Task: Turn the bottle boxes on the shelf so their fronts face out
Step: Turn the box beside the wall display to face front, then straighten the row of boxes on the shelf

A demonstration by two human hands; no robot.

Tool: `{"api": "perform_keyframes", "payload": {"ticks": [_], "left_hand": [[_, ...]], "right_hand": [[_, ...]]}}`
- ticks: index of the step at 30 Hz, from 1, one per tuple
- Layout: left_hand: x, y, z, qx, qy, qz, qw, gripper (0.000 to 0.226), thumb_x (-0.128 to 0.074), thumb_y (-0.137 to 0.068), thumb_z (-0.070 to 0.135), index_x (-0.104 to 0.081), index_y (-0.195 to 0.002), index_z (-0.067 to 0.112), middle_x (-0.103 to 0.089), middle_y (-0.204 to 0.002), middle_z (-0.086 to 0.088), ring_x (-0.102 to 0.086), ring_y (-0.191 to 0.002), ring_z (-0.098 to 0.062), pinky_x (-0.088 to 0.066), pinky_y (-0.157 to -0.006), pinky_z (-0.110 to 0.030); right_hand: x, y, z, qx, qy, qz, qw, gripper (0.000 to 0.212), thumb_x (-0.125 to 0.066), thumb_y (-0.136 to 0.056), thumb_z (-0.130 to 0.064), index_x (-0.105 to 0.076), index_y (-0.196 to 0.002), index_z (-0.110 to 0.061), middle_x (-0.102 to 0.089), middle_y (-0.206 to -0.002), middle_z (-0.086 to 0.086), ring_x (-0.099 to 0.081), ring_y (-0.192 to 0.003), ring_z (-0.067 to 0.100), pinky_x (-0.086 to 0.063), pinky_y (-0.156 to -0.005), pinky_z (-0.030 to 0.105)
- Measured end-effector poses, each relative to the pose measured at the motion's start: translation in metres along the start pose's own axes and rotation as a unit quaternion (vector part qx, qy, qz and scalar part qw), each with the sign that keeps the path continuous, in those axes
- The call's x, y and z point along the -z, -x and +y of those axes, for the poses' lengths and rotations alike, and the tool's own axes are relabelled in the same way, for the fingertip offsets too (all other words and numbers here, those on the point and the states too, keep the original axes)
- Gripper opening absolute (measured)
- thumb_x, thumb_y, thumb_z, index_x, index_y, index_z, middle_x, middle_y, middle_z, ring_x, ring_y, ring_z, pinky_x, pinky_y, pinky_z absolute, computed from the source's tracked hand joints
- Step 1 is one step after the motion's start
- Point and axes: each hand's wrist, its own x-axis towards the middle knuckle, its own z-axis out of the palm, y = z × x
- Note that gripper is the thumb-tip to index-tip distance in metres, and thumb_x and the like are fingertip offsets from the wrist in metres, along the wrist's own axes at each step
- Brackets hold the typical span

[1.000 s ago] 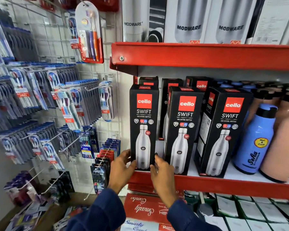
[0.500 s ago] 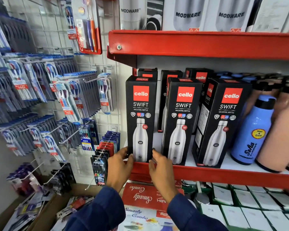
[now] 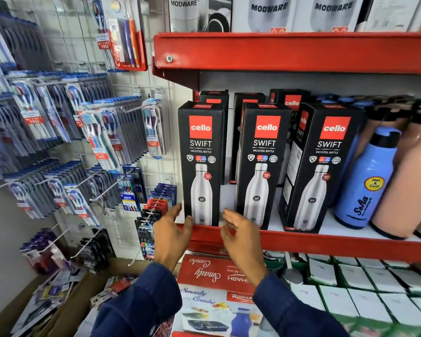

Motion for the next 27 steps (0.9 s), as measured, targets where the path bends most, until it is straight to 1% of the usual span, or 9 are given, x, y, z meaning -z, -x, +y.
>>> {"api": "perform_keyframes", "payload": {"ticks": [3,6,8,11,14,20,22,24,27], "left_hand": [[0.001,0.011,0.011,-0.047,0.015,0.089,0.995,0.037,-0.068,-0.083,0.009,-0.065,-0.120,0.014,-0.067,-0.113,-0.010,-0.063,-0.103,-0.027,-0.052,-0.095,-0.038],[-0.005,0.027,0.034,-0.121,0.057,0.133,0.982,0.023,-0.067,-0.082,0.000,-0.065,-0.101,0.012,-0.061,-0.097,-0.005,-0.057,-0.088,-0.014,-0.049,-0.083,-0.020],[-0.013,0.037,0.046,-0.147,0.073,0.102,0.981,0.018,-0.066,-0.082,-0.002,-0.066,-0.094,0.011,-0.065,-0.090,-0.002,-0.059,-0.084,-0.006,-0.045,-0.078,-0.008],[-0.028,0.045,0.053,-0.132,0.079,0.029,0.988,0.022,-0.068,-0.083,0.008,-0.069,-0.104,0.013,-0.072,-0.097,0.000,-0.064,-0.089,0.001,-0.050,-0.081,-0.012],[-0.053,0.050,0.061,-0.102,0.051,-0.049,0.992,0.044,-0.066,-0.086,0.019,-0.061,-0.128,0.010,-0.070,-0.122,-0.006,-0.067,-0.109,-0.015,-0.051,-0.098,-0.025],[-0.072,0.048,0.074,-0.063,0.036,-0.101,0.992,0.063,-0.064,-0.088,0.020,-0.041,-0.145,0.005,-0.056,-0.143,-0.009,-0.054,-0.131,-0.020,-0.036,-0.106,-0.018],[-0.073,0.043,0.072,-0.052,0.034,-0.107,0.992,0.063,-0.062,-0.090,0.019,-0.038,-0.147,0.005,-0.053,-0.146,-0.011,-0.052,-0.133,-0.020,-0.038,-0.109,-0.023],[-0.075,0.040,0.074,-0.046,0.038,-0.113,0.992,0.061,-0.060,-0.091,0.015,-0.038,-0.147,0.005,-0.056,-0.143,-0.012,-0.056,-0.130,-0.022,-0.043,-0.107,-0.026],[-0.074,0.041,0.078,-0.039,0.047,-0.115,0.991,0.057,-0.059,-0.090,0.008,-0.043,-0.144,0.009,-0.065,-0.132,-0.009,-0.060,-0.114,-0.009,-0.041,-0.093,-0.012]], "right_hand": [[0.016,0.009,0.005,-0.002,-0.043,0.066,0.997,0.027,-0.068,-0.085,-0.007,-0.072,-0.109,-0.019,-0.075,-0.102,-0.010,-0.068,-0.091,-0.004,-0.055,-0.085,0.014],[0.035,0.014,0.014,-0.002,-0.058,0.143,0.988,0.015,-0.070,-0.083,-0.005,-0.074,-0.090,-0.017,-0.075,-0.085,-0.010,-0.070,-0.080,0.000,-0.055,-0.073,0.012],[0.043,0.014,0.020,-0.014,-0.067,0.186,0.980,0.013,-0.070,-0.082,-0.003,-0.073,-0.087,-0.015,-0.074,-0.080,-0.008,-0.069,-0.077,0.001,-0.054,-0.070,0.011],[0.046,0.013,0.028,-0.048,-0.070,0.205,0.975,0.016,-0.068,-0.081,-0.002,-0.070,-0.090,-0.015,-0.073,-0.082,-0.005,-0.068,-0.077,0.003,-0.051,-0.071,0.008],[0.058,0.012,0.038,-0.066,-0.068,0.195,0.976,0.023,-0.068,-0.081,-0.003,-0.065,-0.100,-0.015,-0.071,-0.093,0.000,-0.067,-0.087,0.007,-0.054,-0.082,0.019],[0.067,0.005,0.042,-0.077,-0.004,0.122,0.989,0.051,-0.066,-0.083,-0.010,-0.053,-0.132,-0.012,-0.066,-0.126,0.005,-0.063,-0.115,0.016,-0.051,-0.101,0.038],[0.067,0.001,0.040,-0.074,0.012,0.095,0.993,0.056,-0.065,-0.085,-0.009,-0.048,-0.138,-0.012,-0.062,-0.134,0.007,-0.062,-0.116,0.015,-0.050,-0.102,0.035],[0.071,-0.003,0.041,-0.079,0.021,0.062,0.995,0.059,-0.063,-0.085,-0.007,-0.045,-0.142,-0.011,-0.062,-0.135,0.007,-0.064,-0.101,0.008,-0.049,-0.091,0.018],[0.075,-0.006,0.042,-0.076,0.036,0.032,0.996,0.058,-0.061,-0.084,-0.006,-0.047,-0.141,-0.014,-0.065,-0.130,0.007,-0.069,-0.098,0.013,-0.046,-0.082,0.007]]}}
